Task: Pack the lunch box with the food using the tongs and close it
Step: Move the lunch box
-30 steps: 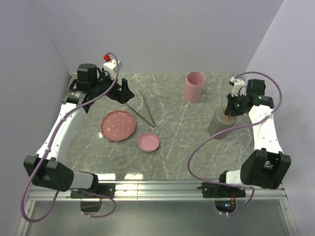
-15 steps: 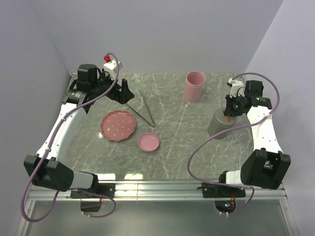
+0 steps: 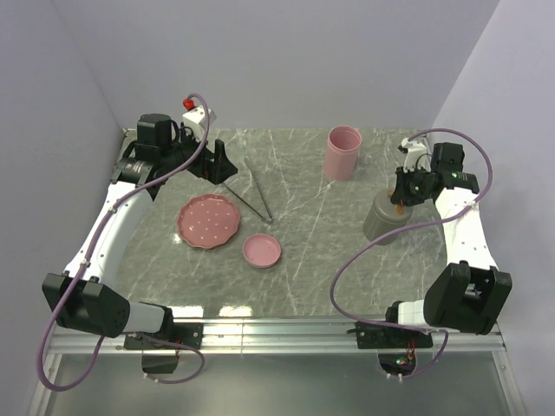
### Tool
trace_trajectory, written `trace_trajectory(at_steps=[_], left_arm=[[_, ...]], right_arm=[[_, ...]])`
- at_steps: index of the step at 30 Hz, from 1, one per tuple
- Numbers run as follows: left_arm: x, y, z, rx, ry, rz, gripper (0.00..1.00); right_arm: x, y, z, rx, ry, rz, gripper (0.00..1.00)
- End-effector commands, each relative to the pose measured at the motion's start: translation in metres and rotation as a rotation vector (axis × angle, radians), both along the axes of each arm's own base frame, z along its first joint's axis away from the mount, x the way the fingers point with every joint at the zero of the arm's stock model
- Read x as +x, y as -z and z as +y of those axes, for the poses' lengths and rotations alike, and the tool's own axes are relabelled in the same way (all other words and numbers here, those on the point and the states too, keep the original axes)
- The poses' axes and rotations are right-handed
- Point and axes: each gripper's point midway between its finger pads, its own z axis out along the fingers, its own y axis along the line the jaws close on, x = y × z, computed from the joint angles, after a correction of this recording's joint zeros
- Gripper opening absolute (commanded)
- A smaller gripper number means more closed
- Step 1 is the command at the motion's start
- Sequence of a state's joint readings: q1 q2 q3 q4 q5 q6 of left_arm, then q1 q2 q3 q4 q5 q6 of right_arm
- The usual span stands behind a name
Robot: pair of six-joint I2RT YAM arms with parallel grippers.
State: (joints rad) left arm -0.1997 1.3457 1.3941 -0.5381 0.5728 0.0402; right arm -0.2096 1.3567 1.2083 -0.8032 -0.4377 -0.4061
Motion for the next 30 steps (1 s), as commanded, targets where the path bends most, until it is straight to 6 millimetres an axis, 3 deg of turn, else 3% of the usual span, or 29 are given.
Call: trace_trajectory(at_steps=[1,30], left_arm=[[0.001,-0.009,-0.004,-0.024,0.018,-0.029,1.00],[0.001,-0.006,-0.007,-0.047,0.032,-0.007,0.99]], right_arm=[[-0.030,0.027,0.013,0.071,-0.015,0.175,0.00],[-0.079,0.024,0.068,0.337,-0.157,0.305,0.00]])
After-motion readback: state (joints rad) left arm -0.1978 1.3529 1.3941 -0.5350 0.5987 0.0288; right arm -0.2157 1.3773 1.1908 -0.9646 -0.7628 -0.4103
